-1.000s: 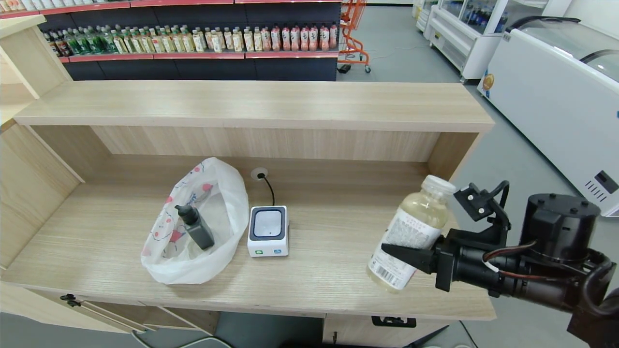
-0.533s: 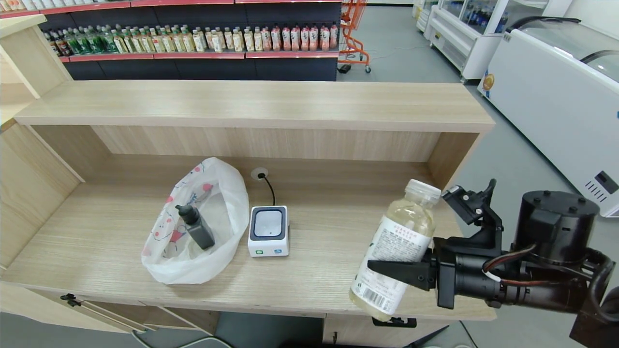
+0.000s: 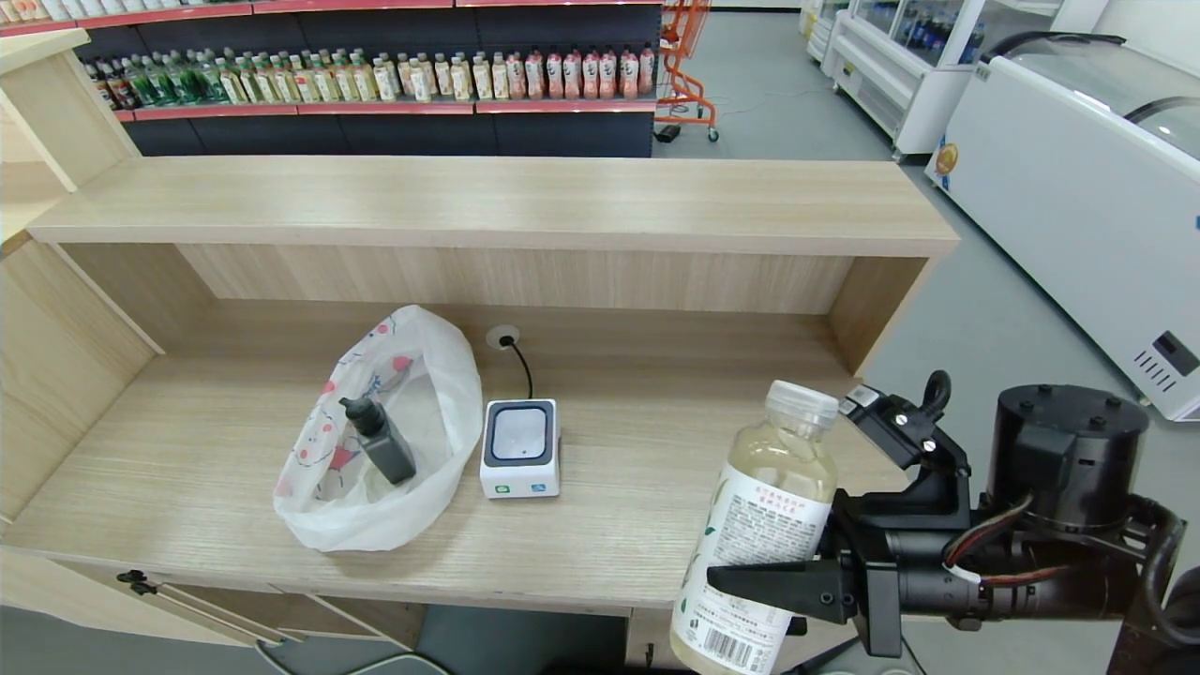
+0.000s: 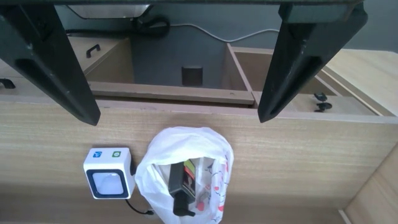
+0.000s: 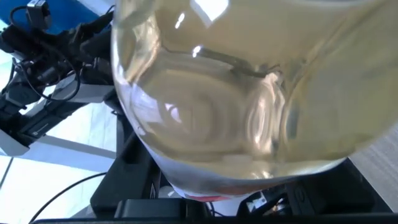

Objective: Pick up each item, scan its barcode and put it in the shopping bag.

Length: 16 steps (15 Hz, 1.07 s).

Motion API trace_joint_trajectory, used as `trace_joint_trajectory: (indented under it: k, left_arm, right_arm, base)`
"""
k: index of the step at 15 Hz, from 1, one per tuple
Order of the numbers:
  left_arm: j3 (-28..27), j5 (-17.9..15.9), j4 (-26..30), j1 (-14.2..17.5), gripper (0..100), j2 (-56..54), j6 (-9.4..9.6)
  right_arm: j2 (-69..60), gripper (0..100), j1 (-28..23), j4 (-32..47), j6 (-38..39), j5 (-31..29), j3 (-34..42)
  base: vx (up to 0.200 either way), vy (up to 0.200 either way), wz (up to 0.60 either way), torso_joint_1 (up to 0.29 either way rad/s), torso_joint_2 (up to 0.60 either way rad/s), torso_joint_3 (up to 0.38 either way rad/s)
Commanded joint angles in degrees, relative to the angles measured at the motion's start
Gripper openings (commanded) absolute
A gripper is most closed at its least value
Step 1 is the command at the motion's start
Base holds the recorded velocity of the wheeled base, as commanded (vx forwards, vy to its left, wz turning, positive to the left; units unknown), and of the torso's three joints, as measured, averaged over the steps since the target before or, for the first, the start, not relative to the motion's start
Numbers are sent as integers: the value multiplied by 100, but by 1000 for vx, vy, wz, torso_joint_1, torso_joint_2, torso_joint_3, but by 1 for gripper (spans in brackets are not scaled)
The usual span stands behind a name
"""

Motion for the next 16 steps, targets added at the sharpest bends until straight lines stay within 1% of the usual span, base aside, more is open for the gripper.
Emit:
trace_joint_trajectory:
  k: [1, 4, 5, 10, 12, 16]
  left_arm:
    - [0, 1, -2, 0, 100, 9, -4]
    - [0, 1, -2, 0, 100, 0, -4]
    - [0, 1, -2, 0, 100, 9, -4]
    - [0, 1, -2, 0, 100, 0, -4]
    - [0, 1, -2, 0, 100, 0, -4]
    - [0, 1, -2, 0, 100, 9, -4]
  right_arm:
    - [37, 0, 47, 13, -18, 14, -21]
    - [142, 0, 74, -22, -27, 93, -74]
    - [204, 0, 214, 13, -36, 75, -347]
    - [502, 0, 452, -5, -45, 58, -760]
    - [546, 0, 540, -13, -62, 49, -760]
    - [590, 0, 531, -13, -150, 49, -795]
  base:
    - [0, 0, 0, 0, 0, 0]
    - [0, 0, 0, 0, 0, 0]
    - [0, 0, 0, 0, 0, 0]
    - [0, 0, 0, 0, 0, 0]
    - [0, 0, 0, 0, 0, 0]
    - [0, 0, 0, 0, 0, 0]
